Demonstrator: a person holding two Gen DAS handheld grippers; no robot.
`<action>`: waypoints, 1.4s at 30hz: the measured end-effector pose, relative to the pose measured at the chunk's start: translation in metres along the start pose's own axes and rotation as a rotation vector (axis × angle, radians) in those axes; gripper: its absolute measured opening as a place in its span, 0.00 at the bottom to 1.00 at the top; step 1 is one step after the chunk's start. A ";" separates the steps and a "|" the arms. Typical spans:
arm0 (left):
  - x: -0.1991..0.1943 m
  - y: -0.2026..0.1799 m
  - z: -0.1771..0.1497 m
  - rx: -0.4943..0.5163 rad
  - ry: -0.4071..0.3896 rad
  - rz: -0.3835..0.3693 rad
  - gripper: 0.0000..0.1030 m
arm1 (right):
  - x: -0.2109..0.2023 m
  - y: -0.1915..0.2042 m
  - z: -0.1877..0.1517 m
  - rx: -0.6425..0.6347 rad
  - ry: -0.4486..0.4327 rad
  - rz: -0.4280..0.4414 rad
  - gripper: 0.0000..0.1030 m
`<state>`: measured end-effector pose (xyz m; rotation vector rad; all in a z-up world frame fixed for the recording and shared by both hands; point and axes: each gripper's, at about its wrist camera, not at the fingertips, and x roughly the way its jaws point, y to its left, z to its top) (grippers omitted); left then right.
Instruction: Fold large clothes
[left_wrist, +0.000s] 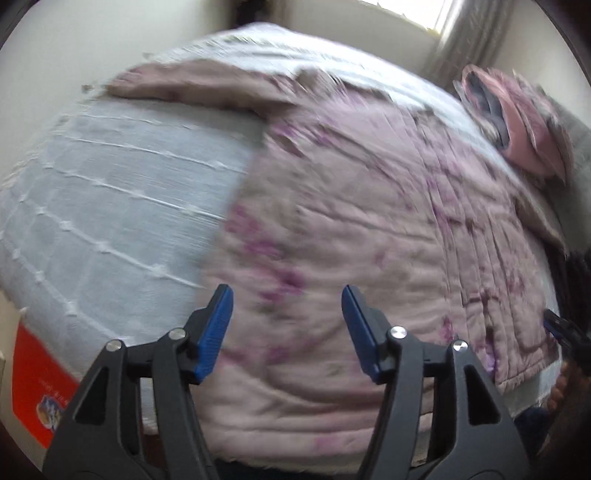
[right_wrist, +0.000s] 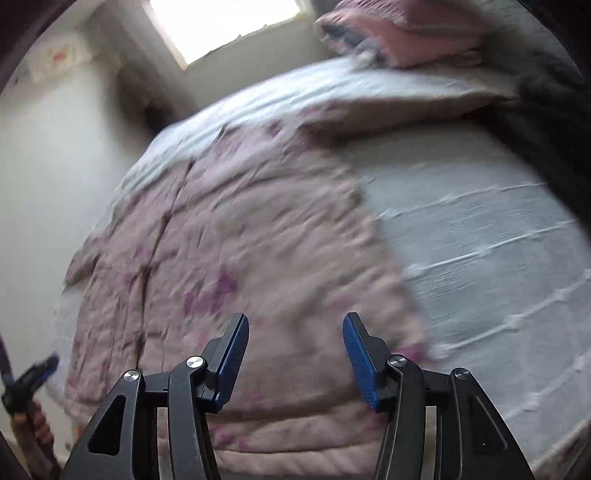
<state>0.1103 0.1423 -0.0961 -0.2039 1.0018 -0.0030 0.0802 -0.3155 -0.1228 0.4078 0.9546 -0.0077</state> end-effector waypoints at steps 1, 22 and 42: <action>0.018 -0.009 -0.001 0.006 0.056 -0.015 0.60 | 0.019 0.003 -0.004 -0.017 0.061 -0.020 0.52; 0.078 -0.158 0.113 0.003 -0.008 -0.169 0.71 | 0.004 -0.124 0.148 0.284 -0.217 -0.112 0.61; 0.134 -0.161 0.104 0.029 0.011 -0.201 0.72 | 0.023 -0.173 0.299 0.212 -0.385 -0.648 0.10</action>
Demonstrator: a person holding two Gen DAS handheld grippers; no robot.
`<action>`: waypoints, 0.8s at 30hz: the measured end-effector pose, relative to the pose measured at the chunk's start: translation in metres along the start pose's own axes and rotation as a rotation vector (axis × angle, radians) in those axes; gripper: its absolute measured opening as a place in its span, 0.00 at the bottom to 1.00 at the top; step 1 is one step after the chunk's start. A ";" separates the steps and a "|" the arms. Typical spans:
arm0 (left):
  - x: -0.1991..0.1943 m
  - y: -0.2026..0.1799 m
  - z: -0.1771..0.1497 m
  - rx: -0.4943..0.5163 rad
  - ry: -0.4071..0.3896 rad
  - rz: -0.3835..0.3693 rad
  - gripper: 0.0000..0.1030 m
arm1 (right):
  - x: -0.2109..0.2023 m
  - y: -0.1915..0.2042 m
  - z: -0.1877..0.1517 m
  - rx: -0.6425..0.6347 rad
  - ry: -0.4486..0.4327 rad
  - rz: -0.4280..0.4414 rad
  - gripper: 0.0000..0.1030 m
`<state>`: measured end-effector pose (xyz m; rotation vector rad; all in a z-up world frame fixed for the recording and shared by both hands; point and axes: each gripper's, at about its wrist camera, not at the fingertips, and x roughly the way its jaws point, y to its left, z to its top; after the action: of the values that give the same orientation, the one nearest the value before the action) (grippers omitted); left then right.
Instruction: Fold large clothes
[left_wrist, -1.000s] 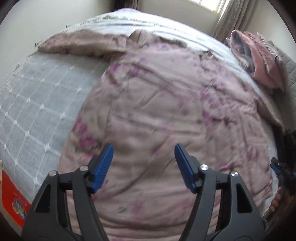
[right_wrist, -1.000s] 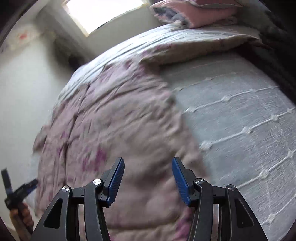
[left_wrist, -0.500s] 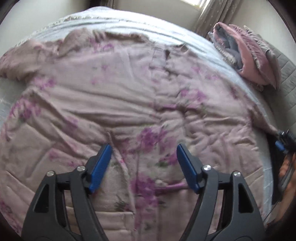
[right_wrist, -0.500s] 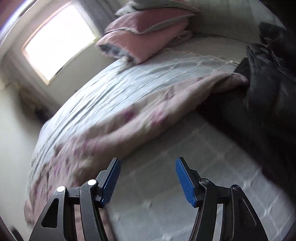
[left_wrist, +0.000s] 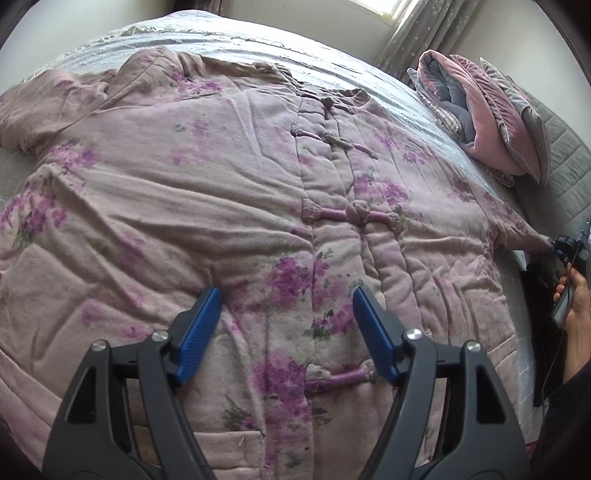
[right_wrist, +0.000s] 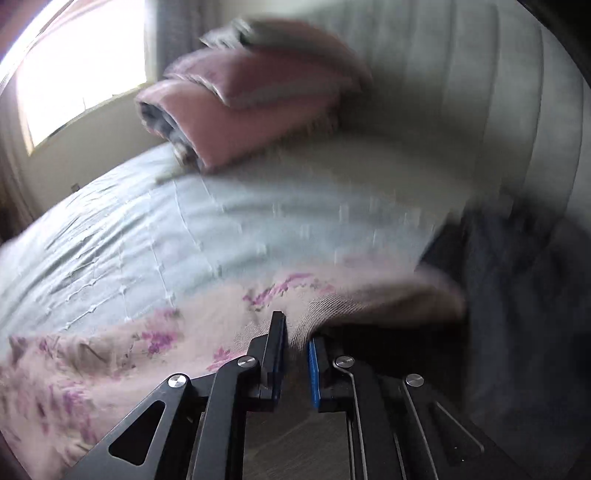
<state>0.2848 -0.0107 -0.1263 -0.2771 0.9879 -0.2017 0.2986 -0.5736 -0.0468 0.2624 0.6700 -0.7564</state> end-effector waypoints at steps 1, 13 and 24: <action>-0.001 0.001 0.001 -0.007 0.001 -0.009 0.72 | -0.015 0.000 0.002 -0.002 -0.053 -0.004 0.10; -0.016 0.026 0.009 -0.090 -0.020 -0.100 0.72 | 0.039 -0.022 -0.037 0.117 0.233 -0.043 0.10; -0.040 0.079 0.022 -0.241 -0.081 -0.127 0.72 | -0.186 0.174 0.003 -0.209 -0.357 0.496 0.14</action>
<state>0.2852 0.0786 -0.1079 -0.5651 0.9153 -0.1853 0.3238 -0.3499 0.0728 0.0893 0.3177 -0.2430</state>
